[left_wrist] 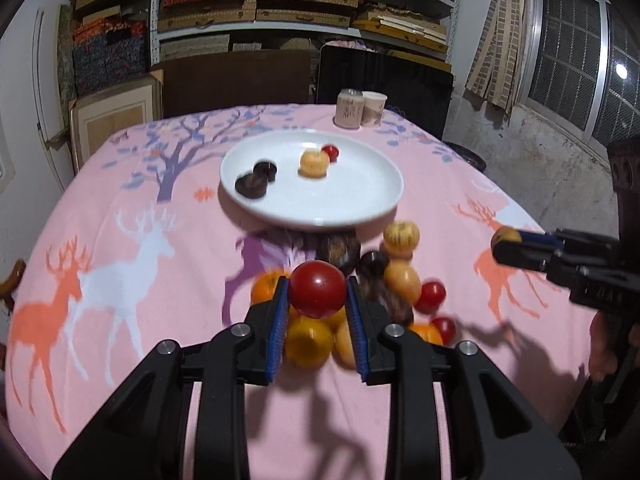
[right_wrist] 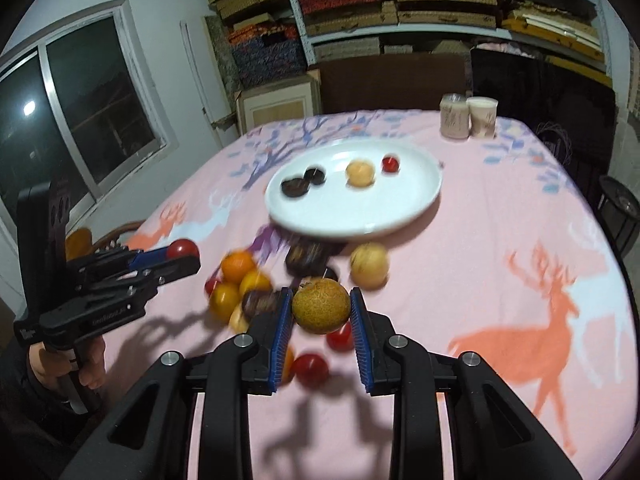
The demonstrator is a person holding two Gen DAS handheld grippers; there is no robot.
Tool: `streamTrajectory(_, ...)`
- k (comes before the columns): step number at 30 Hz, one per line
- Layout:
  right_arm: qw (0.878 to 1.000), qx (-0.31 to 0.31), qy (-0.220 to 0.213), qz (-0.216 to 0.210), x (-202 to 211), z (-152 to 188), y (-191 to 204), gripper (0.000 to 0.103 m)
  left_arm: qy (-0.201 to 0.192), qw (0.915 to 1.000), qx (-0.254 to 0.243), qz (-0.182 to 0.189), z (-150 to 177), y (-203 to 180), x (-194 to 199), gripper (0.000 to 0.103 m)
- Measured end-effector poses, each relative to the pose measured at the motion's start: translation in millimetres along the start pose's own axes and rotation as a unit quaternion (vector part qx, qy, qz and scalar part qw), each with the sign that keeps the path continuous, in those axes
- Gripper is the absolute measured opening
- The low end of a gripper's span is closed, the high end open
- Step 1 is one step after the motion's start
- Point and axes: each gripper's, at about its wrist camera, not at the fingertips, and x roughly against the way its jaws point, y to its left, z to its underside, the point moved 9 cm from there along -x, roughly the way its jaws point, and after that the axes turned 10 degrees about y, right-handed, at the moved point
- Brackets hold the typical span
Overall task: Organize fruits
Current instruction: 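Release the tomato in the plate with the left tool while the right tool drops its fruit there, then close the left tool on a yellow tomato while the right tool returns to the pile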
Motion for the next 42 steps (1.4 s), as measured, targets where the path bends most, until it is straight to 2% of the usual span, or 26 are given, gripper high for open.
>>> streamTrajectory(3, 1.0, -0.01, -0.009, 0.007, -5, -40, -19, 0.029, -0.005, 0.9998, -0.014, -0.011, -39, 0, -11, 0.027)
streamTrajectory(5, 1.0, -0.021, -0.005, 0.009, -19, -67, -35, 0.029, 0.001, 0.9999, -0.015, -0.004, -62, -2, -27, 0.027)
streamTrajectory(7, 0.999, -0.035, 0.007, 0.006, -41, -89, -50, 0.029, 0.019, 0.9996, -0.008, 0.021, -82, -3, -51, 0.027)
streamTrajectory(9, 0.998, -0.049, 0.025, 0.007, -69, -105, -64, 0.029, 0.045, 0.9988, 0.0, 0.021, -98, 1, -84, 0.027)
streamTrajectory(15, 0.994, -0.067, 0.07, 0.041, -157, -133, -96, 0.029, 0.1, 0.9947, 0.019, 0.013, -120, 18, -158, 0.027)
streamTrajectory(21, 0.993, -0.058, 0.082, 0.06, -193, -142, -96, 0.029, 0.129, 0.9915, 0.012, -0.001, -122, 27, -188, 0.028)
streamTrajectory(22, 0.993, -0.05, 0.075, 0.072, -193, -146, -96, 0.033, 0.13, 0.9914, 0.011, -0.003, -121, 27, -188, 0.03)
streamTrajectory(23, 0.993, -0.044, 0.067, 0.085, -191, -148, -95, 0.047, 0.13, 0.9915, 0.011, -0.001, -121, 28, -188, 0.036)
streamTrajectory(24, 0.993, -0.041, 0.059, 0.097, -187, -150, -96, 0.052, 0.128, 0.9917, 0.013, -0.001, -121, 28, -187, 0.051)
streamTrajectory(25, 0.993, -0.04, 0.05, 0.097, -181, -151, -94, 0.053, 0.12, 0.9927, 0.018, -0.003, -122, 29, -182, 0.057)
streamTrajectory(26, 0.994, -0.043, 0.045, 0.088, -175, -151, -94, 0.052, 0.109, 0.9938, 0.021, -0.001, -124, 30, -176, 0.058)
streamTrajectory(30, 0.996, -0.054, 0.027, 0.065, -140, -138, -87, 0.052, 0.091, 0.995, 0.039, 0.013, -116, 36, -143, 0.058)
streamTrajectory(32, 0.997, -0.055, 0.022, 0.054, -118, -119, -79, 0.054, 0.08, 0.9959, 0.039, 0.014, -105, 37, -121, 0.061)
streamTrajectory(35, 0.997, -0.056, 0.015, 0.044, -85, -73, -64, 0.059, 0.059, 0.9978, 0.027, 0.008, -76, 35, -81, 0.066)
streamTrajectory(38, 0.998, -0.039, 0.013, 0.056, -62, -19, -47, 0.059, 0.03, 0.9994, 0.011, -0.017, -36, 35, -43, 0.074)
streamTrajectory(42, 0.997, -0.034, 0.016, 0.06, -45, 40, -33, 0.059, 0.04, 0.9991, 0.004, -0.017, 23, 30, -22, 0.075)
